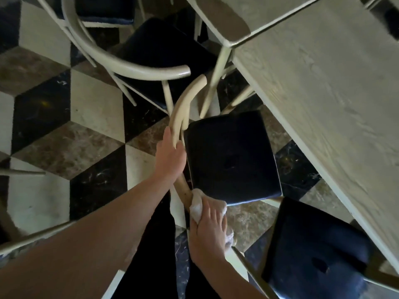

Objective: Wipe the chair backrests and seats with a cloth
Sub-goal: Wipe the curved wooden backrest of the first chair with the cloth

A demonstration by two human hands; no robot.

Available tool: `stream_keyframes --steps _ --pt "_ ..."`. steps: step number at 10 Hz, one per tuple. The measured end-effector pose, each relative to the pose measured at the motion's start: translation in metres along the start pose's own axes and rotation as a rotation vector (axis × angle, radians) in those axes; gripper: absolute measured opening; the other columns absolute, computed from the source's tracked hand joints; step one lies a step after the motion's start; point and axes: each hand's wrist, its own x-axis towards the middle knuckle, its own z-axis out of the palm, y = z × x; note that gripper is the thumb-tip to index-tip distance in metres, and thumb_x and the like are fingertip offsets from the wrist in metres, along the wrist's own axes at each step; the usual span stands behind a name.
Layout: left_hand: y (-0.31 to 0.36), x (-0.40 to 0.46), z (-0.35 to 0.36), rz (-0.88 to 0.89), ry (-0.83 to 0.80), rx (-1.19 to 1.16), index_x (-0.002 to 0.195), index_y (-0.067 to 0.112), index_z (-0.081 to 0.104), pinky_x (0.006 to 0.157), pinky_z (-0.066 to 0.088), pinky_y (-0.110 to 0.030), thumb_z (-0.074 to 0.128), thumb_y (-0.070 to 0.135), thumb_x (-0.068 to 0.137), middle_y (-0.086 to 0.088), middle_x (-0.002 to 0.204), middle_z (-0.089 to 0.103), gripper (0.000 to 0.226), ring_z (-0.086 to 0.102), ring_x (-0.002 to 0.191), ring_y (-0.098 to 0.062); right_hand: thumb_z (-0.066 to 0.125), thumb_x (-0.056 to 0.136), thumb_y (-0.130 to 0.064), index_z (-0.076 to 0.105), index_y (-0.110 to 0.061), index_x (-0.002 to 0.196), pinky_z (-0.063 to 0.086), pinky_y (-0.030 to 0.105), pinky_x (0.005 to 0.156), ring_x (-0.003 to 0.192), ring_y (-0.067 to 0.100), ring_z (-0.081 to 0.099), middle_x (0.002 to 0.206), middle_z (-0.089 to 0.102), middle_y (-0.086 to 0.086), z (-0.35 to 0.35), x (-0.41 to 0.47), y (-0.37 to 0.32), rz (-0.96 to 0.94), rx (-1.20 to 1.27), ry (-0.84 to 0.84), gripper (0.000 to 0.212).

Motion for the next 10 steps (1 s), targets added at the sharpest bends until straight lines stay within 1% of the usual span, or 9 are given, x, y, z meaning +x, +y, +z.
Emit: stream_keyframes --steps 1,2,3,4,5,7,8,9,10 --pt "0.017 0.040 -0.010 0.055 -0.076 0.057 0.156 0.020 0.033 0.083 0.048 -0.026 0.044 0.023 0.106 -0.011 0.144 0.051 0.051 0.060 0.119 -0.022 0.009 0.087 -0.063 0.012 -0.034 0.162 0.020 0.044 0.126 0.151 0.016 0.025 0.164 0.029 -0.014 0.004 0.035 -0.062 0.041 0.150 0.028 0.080" --pt "0.041 0.073 -0.020 0.025 -0.143 0.105 0.149 0.008 0.042 0.104 0.047 -0.040 0.037 0.022 0.108 -0.017 0.145 0.052 0.043 0.056 0.127 -0.030 0.010 0.083 -0.061 0.009 -0.033 0.162 0.026 0.046 0.124 0.151 0.016 0.027 0.165 0.030 -0.013 -0.001 0.076 -0.111 0.086 0.276 0.050 0.084" --pt "0.057 0.098 -0.029 0.058 -0.181 0.095 0.133 0.019 0.060 0.101 0.044 -0.036 0.034 0.029 0.108 -0.002 0.127 0.064 0.037 0.058 0.125 -0.025 0.024 0.099 -0.054 0.011 -0.031 0.163 0.016 0.049 0.127 0.154 0.019 0.023 0.166 0.032 -0.010 -0.016 0.130 -0.149 0.101 0.416 0.083 0.070" --pt "0.063 0.114 -0.034 0.032 -0.184 0.023 0.108 0.027 0.072 0.098 0.048 -0.038 0.039 0.034 0.104 0.006 0.106 0.072 0.035 0.065 0.107 -0.017 0.041 0.101 -0.054 0.018 -0.032 0.160 0.029 0.055 0.121 0.150 0.028 0.031 0.158 0.042 0.002 -0.040 0.188 -0.177 0.208 0.595 0.068 0.068" --pt "0.065 0.125 -0.040 0.011 -0.221 0.023 0.104 0.029 0.076 0.096 0.054 -0.044 0.039 0.031 0.102 0.005 0.101 0.074 0.037 0.068 0.098 -0.015 0.048 0.101 -0.048 0.036 -0.030 0.146 0.053 0.055 0.098 0.120 0.029 0.061 0.136 0.060 0.004 -0.067 0.231 -0.193 0.244 0.851 0.162 0.049" --pt "0.066 0.143 -0.026 0.354 -0.296 0.166 0.102 0.022 0.069 0.059 0.047 -0.018 0.045 0.030 0.106 0.008 0.089 0.073 0.026 0.064 0.068 0.000 0.039 0.104 -0.051 0.055 -0.030 0.136 0.057 0.047 0.095 0.104 0.023 0.070 0.114 0.072 0.005 -0.096 0.293 -0.174 0.275 1.203 0.173 0.042" --pt "0.067 0.160 -0.011 0.488 -0.314 0.323 0.149 0.023 0.043 0.079 0.036 0.006 0.047 0.027 0.107 0.006 0.146 0.046 0.043 0.046 0.110 0.016 0.043 0.102 -0.051 0.068 -0.030 0.107 0.055 0.033 0.074 0.090 0.015 0.071 0.098 0.075 0.002 -0.089 0.313 -0.131 0.322 1.257 0.124 0.033" --pt "0.068 0.178 0.008 0.581 -0.363 0.408 0.160 0.026 0.026 0.086 0.026 0.011 0.044 0.013 0.105 0.002 0.166 0.023 0.059 0.032 0.139 0.002 0.051 0.101 -0.046 0.063 -0.012 0.089 0.045 0.011 0.070 0.073 -0.007 0.055 0.083 0.061 -0.019 -0.067 0.322 -0.090 0.241 1.011 0.138 0.037" --pt "0.068 0.186 0.023 0.756 -0.360 0.605 0.161 0.027 0.023 0.115 0.037 -0.020 0.046 0.011 0.104 -0.007 0.171 0.009 0.064 0.019 0.155 -0.023 0.041 0.100 -0.030 0.056 0.011 0.076 0.031 0.009 0.069 0.068 -0.008 0.036 0.079 0.039 -0.020 -0.056 0.315 -0.077 0.321 2.012 -0.148 0.050"
